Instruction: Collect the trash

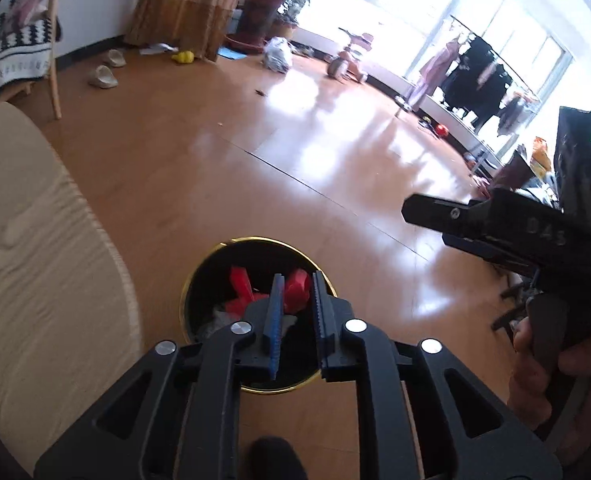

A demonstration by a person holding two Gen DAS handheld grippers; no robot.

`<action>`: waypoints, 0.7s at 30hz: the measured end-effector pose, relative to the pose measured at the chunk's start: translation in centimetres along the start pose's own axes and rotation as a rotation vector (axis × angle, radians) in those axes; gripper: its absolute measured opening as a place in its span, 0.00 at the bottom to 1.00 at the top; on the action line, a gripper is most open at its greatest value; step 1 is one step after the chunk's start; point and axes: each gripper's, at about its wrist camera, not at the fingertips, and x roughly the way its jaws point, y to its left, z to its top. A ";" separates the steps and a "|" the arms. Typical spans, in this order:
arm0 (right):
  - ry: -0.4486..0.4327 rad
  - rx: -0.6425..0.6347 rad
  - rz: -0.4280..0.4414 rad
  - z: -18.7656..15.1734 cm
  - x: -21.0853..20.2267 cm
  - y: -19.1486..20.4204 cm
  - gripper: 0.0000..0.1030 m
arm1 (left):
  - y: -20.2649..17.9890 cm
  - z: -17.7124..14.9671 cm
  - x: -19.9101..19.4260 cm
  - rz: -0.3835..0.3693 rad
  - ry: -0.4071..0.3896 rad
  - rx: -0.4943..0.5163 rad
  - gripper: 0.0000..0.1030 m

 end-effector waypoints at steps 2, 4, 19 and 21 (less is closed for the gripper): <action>-0.005 0.004 0.000 0.1 -0.2 -0.1 0.81 | -0.1 -0.2 0.3 0.008 -0.006 0.010 0.70; -0.007 -0.001 0.001 0.2 -0.2 -0.2 0.82 | 0.1 -0.4 -0.1 0.021 -0.032 0.019 0.76; 0.029 -0.362 0.151 -4.6 -0.4 16.4 0.87 | 12.9 -6.1 -20.5 0.584 -0.196 -0.180 0.94; 0.051 -0.438 0.197 -6.6 -0.4 20.4 0.88 | 14.8 -7.7 -23.9 0.635 -0.206 -0.234 0.94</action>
